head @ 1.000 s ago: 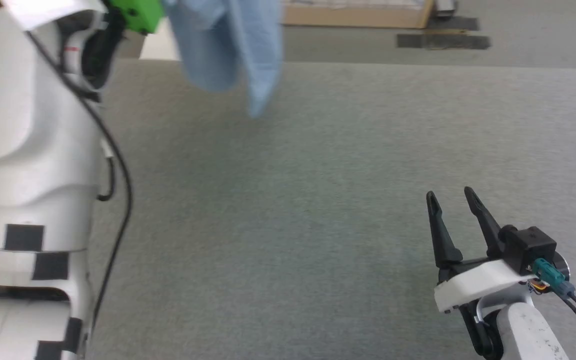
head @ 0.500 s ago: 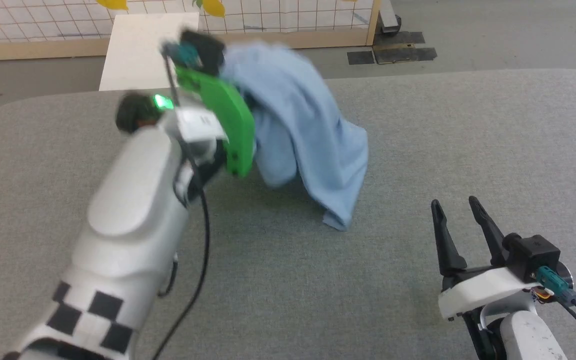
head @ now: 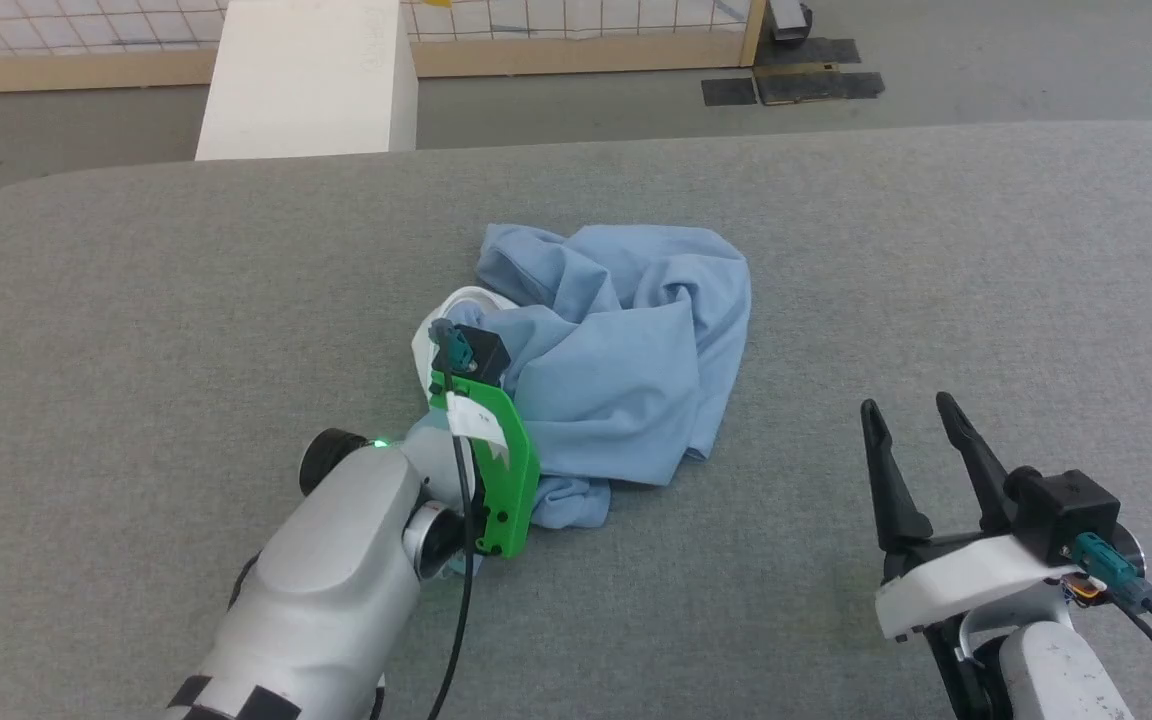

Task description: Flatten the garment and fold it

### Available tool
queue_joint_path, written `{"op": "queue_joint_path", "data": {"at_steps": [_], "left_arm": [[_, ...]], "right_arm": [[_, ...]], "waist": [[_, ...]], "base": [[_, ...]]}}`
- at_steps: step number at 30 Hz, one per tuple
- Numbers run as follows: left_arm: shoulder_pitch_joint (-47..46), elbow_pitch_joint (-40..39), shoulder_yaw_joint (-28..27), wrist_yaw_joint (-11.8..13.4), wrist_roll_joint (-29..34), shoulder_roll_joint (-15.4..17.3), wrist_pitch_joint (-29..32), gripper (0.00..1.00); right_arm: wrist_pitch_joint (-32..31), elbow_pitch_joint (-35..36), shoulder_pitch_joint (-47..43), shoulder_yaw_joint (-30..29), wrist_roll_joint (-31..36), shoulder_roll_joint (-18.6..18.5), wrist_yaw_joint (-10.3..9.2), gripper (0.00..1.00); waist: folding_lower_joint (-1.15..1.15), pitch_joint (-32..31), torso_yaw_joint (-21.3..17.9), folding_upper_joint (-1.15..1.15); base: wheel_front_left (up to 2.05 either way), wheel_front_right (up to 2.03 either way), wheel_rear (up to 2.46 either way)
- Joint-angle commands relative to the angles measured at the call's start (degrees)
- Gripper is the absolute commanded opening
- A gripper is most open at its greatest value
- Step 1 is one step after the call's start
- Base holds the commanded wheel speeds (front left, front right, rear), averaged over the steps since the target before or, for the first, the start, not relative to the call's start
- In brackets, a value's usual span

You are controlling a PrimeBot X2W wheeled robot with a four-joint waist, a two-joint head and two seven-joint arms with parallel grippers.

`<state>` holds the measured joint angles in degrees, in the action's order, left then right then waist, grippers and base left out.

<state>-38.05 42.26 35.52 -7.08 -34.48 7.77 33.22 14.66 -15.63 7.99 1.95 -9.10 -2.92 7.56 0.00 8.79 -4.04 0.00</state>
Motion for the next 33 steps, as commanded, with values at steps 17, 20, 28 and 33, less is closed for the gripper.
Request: {"op": "queue_joint_path", "data": {"at_steps": [17,20,28,33], "left_arm": [[0.45,-16.05,-15.35,2.35,-14.25,5.13,-2.65,1.00],[1.65,-19.91,-18.55,3.47,-11.53,7.60,-11.46,1.00],[12.16,-21.99,-21.97,6.06,0.40,11.12,-41.44,1.00],[16.81,-21.32,-22.51,6.90,2.79,10.77,-47.01,1.00]], "right_arm": [[0.34,-0.86,-2.54,-0.06,-1.58,0.04,-0.08,1.00],[0.34,-0.72,-2.30,0.02,-1.61,0.04,-0.08,1.00],[0.34,-0.32,-2.38,-1.75,-1.28,0.04,-0.08,1.00],[0.34,-0.13,-2.92,-2.84,-0.95,0.04,-0.08,1.00]], "waist": [[0.00,-5.76,6.09,0.00],[0.00,-5.84,6.54,0.00],[0.00,-5.65,5.75,0.00],[0.00,-5.65,5.03,0.00]], "base": [[0.00,0.00,0.00],[0.00,0.00,0.00],[0.00,0.00,0.00],[0.00,0.00,0.00]]}}
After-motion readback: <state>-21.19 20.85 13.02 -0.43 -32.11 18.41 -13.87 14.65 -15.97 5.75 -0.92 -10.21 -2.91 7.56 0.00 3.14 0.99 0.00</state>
